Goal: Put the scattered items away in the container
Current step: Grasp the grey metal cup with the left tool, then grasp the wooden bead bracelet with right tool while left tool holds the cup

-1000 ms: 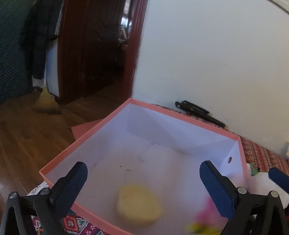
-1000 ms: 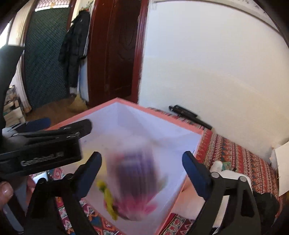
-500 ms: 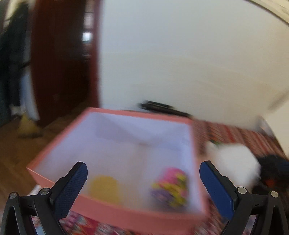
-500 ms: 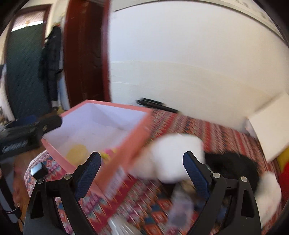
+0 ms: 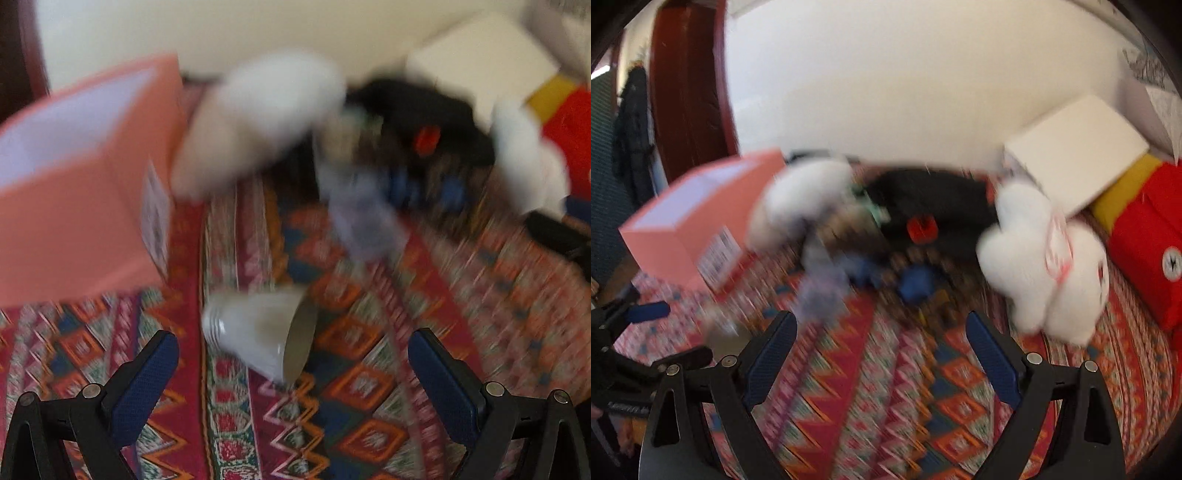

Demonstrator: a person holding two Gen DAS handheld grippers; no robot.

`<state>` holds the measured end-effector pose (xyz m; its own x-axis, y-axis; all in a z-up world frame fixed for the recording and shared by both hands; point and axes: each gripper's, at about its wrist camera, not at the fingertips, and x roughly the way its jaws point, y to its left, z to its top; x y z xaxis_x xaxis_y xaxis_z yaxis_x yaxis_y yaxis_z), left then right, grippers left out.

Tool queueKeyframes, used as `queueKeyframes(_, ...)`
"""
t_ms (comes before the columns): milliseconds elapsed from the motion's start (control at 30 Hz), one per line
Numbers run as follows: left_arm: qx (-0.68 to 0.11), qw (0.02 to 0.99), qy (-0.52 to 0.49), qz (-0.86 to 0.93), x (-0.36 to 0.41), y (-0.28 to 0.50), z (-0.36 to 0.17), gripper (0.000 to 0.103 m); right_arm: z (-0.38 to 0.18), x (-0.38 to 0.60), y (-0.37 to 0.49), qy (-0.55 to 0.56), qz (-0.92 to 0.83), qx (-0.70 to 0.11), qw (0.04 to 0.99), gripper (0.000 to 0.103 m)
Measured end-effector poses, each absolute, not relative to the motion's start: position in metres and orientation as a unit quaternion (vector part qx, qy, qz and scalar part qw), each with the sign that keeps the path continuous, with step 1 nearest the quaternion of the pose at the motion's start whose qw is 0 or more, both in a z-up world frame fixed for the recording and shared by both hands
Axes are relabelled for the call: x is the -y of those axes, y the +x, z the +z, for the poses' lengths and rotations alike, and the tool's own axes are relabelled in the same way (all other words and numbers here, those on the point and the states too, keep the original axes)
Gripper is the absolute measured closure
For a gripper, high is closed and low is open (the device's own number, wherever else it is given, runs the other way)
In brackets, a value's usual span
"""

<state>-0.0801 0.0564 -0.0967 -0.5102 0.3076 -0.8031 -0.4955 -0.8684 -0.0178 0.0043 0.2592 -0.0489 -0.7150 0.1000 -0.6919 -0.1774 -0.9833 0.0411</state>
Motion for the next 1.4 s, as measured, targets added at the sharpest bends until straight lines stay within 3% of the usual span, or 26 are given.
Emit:
queueKeyframes(300, -0.119, 0.212, -0.464, 0.852, -0.061, -0.115, -0.131, 0.001, -0.104, -0.295, -0.010, -0.477, 0.871, -0.056, 0.105, 0.008)
queueKeyframes(667, -0.159, 0.212, -0.452, 0.852, -0.086, -0.128, -0.144, 0.001, -0.137, -0.336, -0.025, -0.522, 0.840, -0.088, 0.120, 0.008)
queueKeyframes(733, -0.145, 0.221, -0.465, 0.845, -0.085, -0.132, -0.145, 0.007, -0.138, -0.339, -0.025, -0.521, 0.841, -0.090, 0.116, 0.010)
queueKeyframes(767, -0.127, 0.230, -0.476, 0.839, -0.084, -0.135, -0.146, 0.020, -0.136, -0.340, -0.024, -0.519, 0.843, -0.084, 0.113, 0.033)
queueKeyframes(800, -0.113, 0.236, -0.483, 0.836, -0.082, -0.137, -0.146, 0.028, -0.134, -0.339, -0.024, -0.516, 0.846, -0.076, 0.110, 0.071)
queueKeyframes(867, -0.099, 0.235, -0.487, 0.835, -0.081, -0.137, -0.141, 0.029, -0.132, -0.340, -0.022, -0.515, 0.848, -0.081, 0.095, 0.103)
queueKeyframes(1067, -0.110, 0.246, -0.471, 0.840, -0.092, -0.124, -0.131, 0.029, -0.121, -0.365, -0.005, -0.489, 0.855, -0.164, 0.064, 0.103)
queueKeyframes(1133, -0.111, 0.252, -0.465, 0.841, -0.096, -0.119, -0.128, 0.029, -0.113, -0.379, 0.005, -0.469, 0.860, -0.186, 0.074, 0.099)
queueKeyframes(1167, -0.112, 0.254, -0.463, 0.842, -0.098, -0.117, -0.127, 0.029, -0.108, -0.385, 0.011, -0.462, 0.861, -0.195, 0.083, 0.088)
queueKeyframes(1200, -0.111, 0.257, -0.461, 0.842, -0.100, -0.115, -0.126, 0.029, -0.105, -0.391, 0.015, -0.456, 0.862, -0.203, 0.094, 0.063)
queueKeyframes(1267, -0.110, 0.264, -0.457, 0.842, -0.105, -0.110, -0.123, 0.029, -0.104, -0.406, 0.019, -0.448, 0.859, -0.215, 0.122, 0.033)
queueKeyframes(1400, -0.107, 0.270, -0.449, 0.845, -0.112, -0.100, -0.117, 0.029, -0.107, -0.416, 0.022, -0.455, 0.851, -0.219, 0.144, 0.033)
